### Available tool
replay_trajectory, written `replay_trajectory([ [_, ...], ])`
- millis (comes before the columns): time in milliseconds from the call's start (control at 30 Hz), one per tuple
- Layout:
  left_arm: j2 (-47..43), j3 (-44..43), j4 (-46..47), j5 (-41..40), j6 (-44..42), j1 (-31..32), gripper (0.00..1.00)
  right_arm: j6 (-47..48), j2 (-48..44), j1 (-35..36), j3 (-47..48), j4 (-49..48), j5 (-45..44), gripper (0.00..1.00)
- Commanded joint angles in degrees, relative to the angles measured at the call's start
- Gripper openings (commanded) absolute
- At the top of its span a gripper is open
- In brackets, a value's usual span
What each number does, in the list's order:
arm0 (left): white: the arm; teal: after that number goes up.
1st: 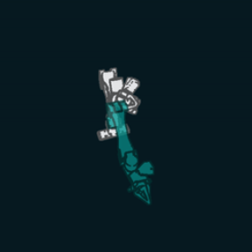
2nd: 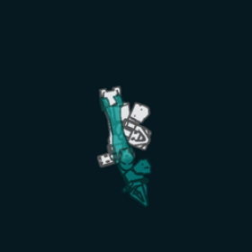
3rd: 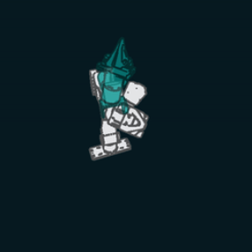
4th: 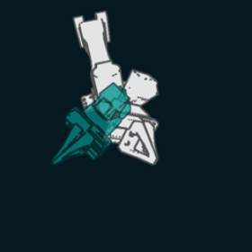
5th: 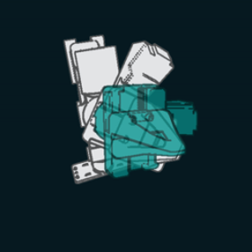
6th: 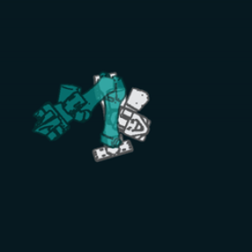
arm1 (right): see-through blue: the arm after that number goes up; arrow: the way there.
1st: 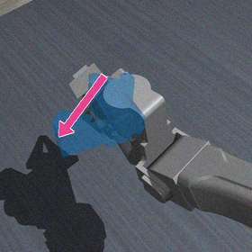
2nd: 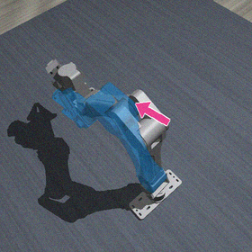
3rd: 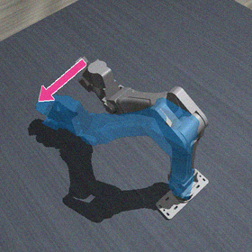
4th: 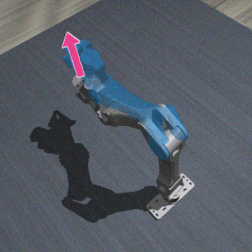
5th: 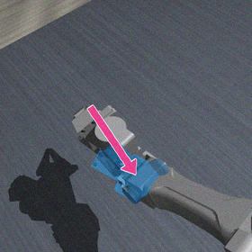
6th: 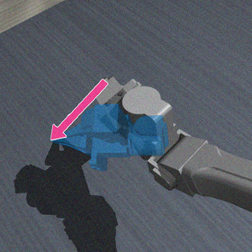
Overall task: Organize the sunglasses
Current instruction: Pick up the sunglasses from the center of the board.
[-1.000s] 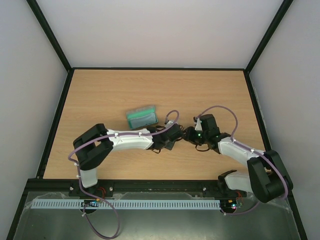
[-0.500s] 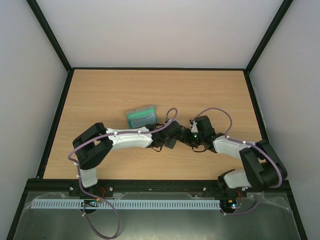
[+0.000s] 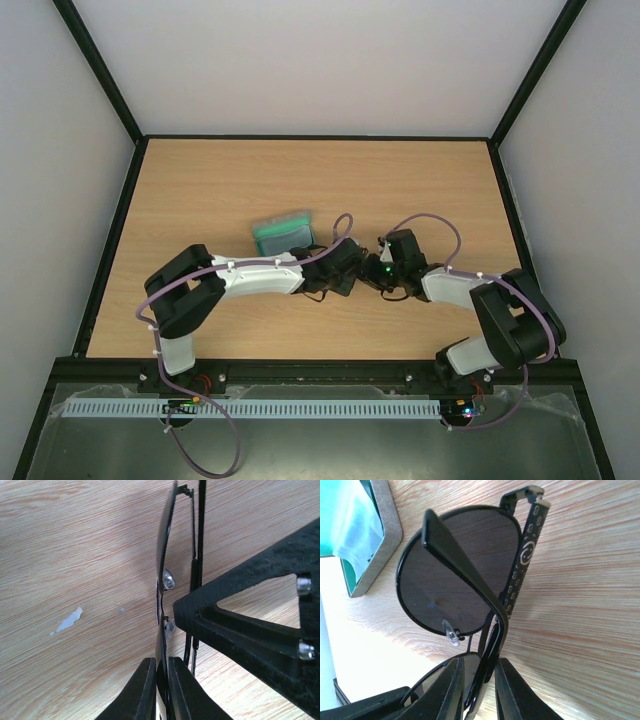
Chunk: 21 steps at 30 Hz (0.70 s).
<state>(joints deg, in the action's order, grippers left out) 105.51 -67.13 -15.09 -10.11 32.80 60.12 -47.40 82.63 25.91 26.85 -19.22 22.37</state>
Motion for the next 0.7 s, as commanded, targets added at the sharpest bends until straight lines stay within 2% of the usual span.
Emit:
replay_trajectory([
  [0, -1.5, 0.7, 0.9, 1.9, 0.3, -0.3, 0.11, 0.5, 0.7, 0.3, 1.6, 0.3, -1.5, 0.17],
  [200, -2.0, 0.9, 1.6, 2.9, 0.2, -0.4, 0.12, 1.0, 1.3, 0.3, 2.4, 0.7, -2.3, 0.05],
  [300, -2.4, 1.2, 1.8, 3.2, 0.2, -0.6, 0.14, 1.1, 1.9, 0.2, 2.7, 0.4, -2.1, 0.02],
  [367, -2.9, 1.3, 1.7, 3.1, 0.1, -0.9, 0.24, 1.2, 2.0, 0.3, 2.8, 0.4, -2.1, 0.01],
  [467, -4.3, 1.9, 1.8, 3.0, 0.1, -1.6, 0.31, 1.9, 1.9, 0.2, 3.2, 1.3, -2.8, 0.02],
  [533, -5.9, 2.4, 1.8, 3.1, 0.0, -2.2, 0.41, 2.5, 1.6, 0.3, 3.7, 2.4, -3.7, 0.02],
  [667, -10.7, 3.1, 1.6, 2.5, 0.2, -3.8, 0.5, 3.4, 1.2, 0.2, 4.8, 4.5, -4.6, 0.01],
])
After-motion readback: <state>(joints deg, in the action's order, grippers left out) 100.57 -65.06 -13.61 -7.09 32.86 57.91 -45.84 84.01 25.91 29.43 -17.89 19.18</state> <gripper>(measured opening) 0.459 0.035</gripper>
